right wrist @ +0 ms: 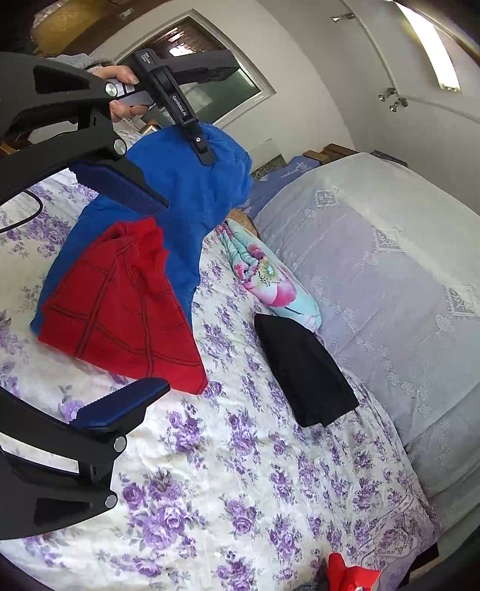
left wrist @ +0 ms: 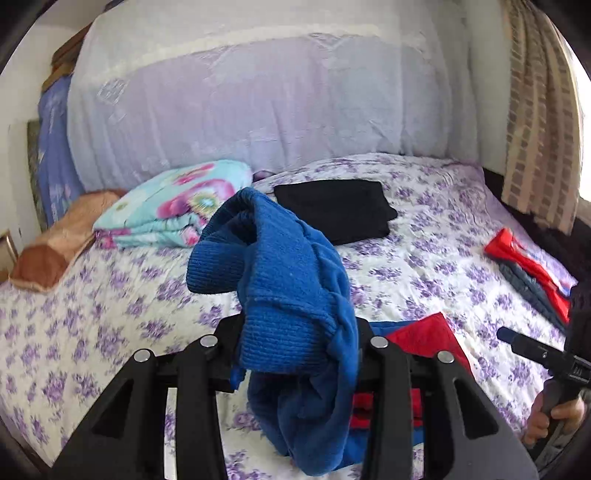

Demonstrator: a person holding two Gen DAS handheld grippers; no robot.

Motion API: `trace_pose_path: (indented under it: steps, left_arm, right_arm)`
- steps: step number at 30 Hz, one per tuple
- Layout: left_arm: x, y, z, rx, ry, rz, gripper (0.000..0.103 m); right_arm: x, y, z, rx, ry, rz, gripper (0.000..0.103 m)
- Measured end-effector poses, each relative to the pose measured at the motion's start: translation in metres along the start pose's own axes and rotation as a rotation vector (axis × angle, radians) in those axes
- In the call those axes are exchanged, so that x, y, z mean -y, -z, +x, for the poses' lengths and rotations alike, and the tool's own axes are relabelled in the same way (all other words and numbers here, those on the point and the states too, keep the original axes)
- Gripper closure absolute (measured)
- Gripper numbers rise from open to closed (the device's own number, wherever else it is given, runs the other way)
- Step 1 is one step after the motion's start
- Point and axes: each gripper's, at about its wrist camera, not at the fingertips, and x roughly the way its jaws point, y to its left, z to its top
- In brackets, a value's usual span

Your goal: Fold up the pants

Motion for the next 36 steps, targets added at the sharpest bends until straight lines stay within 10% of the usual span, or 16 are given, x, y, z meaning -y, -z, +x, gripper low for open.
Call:
trace_pose_path:
  steps: [10, 20, 25, 29, 32, 36]
  left_arm:
    - [0.183, 0.072, 0.079, -0.2, 0.044, 0.43, 0.062]
    - [0.125, 0.013, 0.002, 0.027, 0.039, 0.229, 0.013]
    - [0.092, 0.009, 0.054, -0.118, -0.043, 0.137, 0.013]
    - [0.14, 0.067, 0.08, -0.244, 0.04, 0.309, 0.019]
    - [0.157, 0.092, 0.069, -0.127, -0.01, 0.392, 0.019]
    - [0.112, 0.068, 0.056, -0.139, 0.071, 0.203, 0.019]
  right_arm:
    - [0.058, 0.0, -0.047, 0.097, 0.006, 0.164, 0.012]
    - [0.078, 0.0, -0.045, 0.1, 0.002, 0.229, 0.012]
    - [0.074, 0.001, -0.043, 0.095, 0.022, 0.206, 0.012]
    - [0.075, 0.002, -0.041, 0.087, 0.038, 0.21, 0.012]
    - [0.07, 0.001, -0.039, 0.082, 0.07, 0.186, 0.012]
    - [0.029, -0.014, -0.028, 0.069, 0.114, 0.023, 0.012]
